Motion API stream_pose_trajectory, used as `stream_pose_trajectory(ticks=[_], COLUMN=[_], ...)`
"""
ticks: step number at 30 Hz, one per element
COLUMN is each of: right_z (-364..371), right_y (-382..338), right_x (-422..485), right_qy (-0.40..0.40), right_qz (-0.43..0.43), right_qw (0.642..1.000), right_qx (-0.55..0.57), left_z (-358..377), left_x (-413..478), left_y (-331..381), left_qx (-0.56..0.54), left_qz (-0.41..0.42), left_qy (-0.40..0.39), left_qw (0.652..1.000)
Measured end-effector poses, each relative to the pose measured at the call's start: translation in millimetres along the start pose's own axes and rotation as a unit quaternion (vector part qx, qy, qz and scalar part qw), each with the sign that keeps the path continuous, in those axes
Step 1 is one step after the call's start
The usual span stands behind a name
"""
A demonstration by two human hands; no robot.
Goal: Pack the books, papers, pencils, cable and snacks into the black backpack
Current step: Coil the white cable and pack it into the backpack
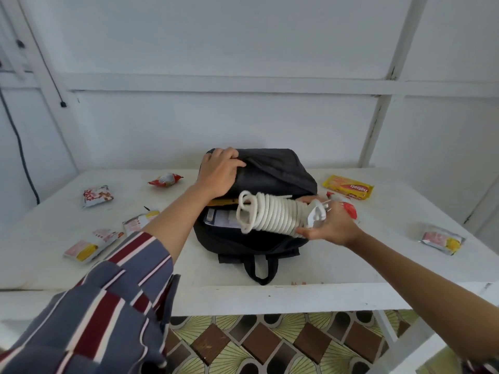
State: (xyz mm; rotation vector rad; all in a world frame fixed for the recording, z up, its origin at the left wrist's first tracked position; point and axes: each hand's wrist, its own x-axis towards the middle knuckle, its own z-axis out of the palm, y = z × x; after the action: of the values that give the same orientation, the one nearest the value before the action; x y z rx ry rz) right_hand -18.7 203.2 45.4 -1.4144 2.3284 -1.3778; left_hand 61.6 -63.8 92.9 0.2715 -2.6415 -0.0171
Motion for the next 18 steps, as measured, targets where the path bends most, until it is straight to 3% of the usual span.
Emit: stream_pose_trajectory(ticks=[3,9,11,15,18], right_z=[13,30,31,33,36], right_y=[6,19,22,24,28], right_x=[7,22,29,45,55], right_qy=[-0.033,-0.055,-0.065,-0.075,-0.084], right_qz=[0.006,0.025,0.019,0.019,0.051], right_qw=[0.999,0.994,0.991,0.985,0.978], right_qx=[-0.038,-0.094,-0.115,-0.151,-0.182], left_z=[7,24,23,12,8], left_x=[3,5,10,16,17], left_y=[-2,-15,-20,-26,-27], left_qx=[0.107,0.213,0.185,-0.025,-0.069], left_qz=[0.006,0.101,0.116,0.104,0.118], left_qy=[-0.087,-0.159,-0.148,-0.122,-0.095], left_qw=[0.990,0.959,0.965,0.987,0.986])
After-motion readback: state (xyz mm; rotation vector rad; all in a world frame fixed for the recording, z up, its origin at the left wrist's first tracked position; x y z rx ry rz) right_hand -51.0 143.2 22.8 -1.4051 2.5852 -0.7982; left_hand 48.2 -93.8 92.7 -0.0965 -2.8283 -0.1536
